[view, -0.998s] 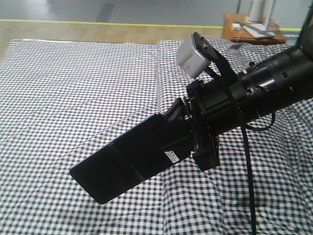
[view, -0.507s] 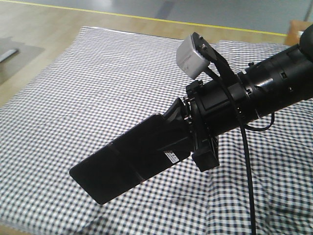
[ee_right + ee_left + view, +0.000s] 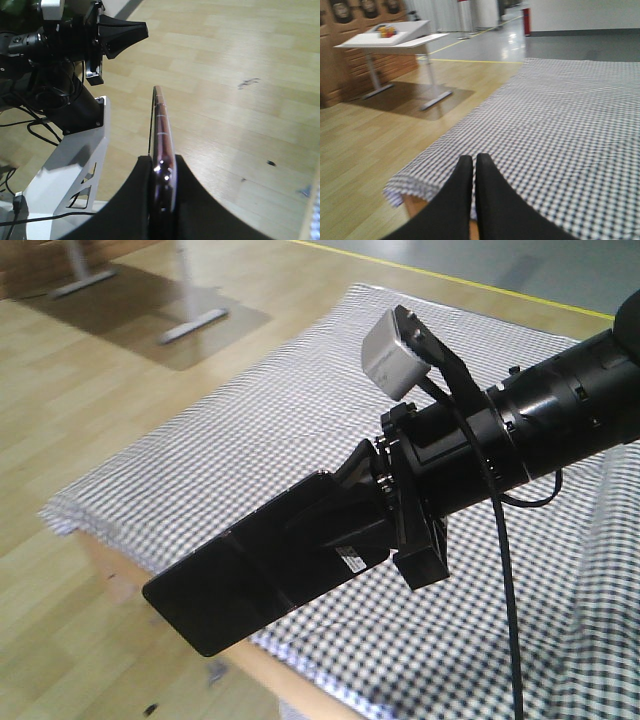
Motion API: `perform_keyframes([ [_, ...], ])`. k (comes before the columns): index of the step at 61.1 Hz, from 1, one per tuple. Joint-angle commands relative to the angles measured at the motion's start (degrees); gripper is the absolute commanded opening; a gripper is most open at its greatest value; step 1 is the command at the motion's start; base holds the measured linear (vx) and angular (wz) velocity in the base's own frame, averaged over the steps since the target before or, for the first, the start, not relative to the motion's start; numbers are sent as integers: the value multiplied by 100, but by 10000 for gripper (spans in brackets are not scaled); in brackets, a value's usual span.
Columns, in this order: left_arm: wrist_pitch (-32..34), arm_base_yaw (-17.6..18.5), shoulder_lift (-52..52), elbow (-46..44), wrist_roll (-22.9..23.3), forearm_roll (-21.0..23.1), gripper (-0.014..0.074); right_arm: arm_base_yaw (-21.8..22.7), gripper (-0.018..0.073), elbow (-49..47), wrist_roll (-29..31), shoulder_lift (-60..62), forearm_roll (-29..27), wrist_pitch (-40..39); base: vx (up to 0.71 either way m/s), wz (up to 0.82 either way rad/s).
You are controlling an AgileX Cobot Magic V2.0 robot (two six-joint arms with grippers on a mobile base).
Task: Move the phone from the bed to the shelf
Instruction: 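Hold the smartphone in the right gripper while the base turns away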
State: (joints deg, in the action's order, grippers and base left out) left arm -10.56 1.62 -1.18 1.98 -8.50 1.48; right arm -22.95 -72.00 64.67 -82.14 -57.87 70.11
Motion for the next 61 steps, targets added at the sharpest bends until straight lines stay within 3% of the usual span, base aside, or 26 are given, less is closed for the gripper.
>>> perform_keyframes([
  [1, 412, 15, -23, -132, 33, 52, 1, 9, -2, -147, -15, 216, -457, 355, -19, 74],
  [61, 412, 15, -23, -132, 33, 52, 1, 9, -2, -147, -15, 216, -457, 355, -19, 74],
])
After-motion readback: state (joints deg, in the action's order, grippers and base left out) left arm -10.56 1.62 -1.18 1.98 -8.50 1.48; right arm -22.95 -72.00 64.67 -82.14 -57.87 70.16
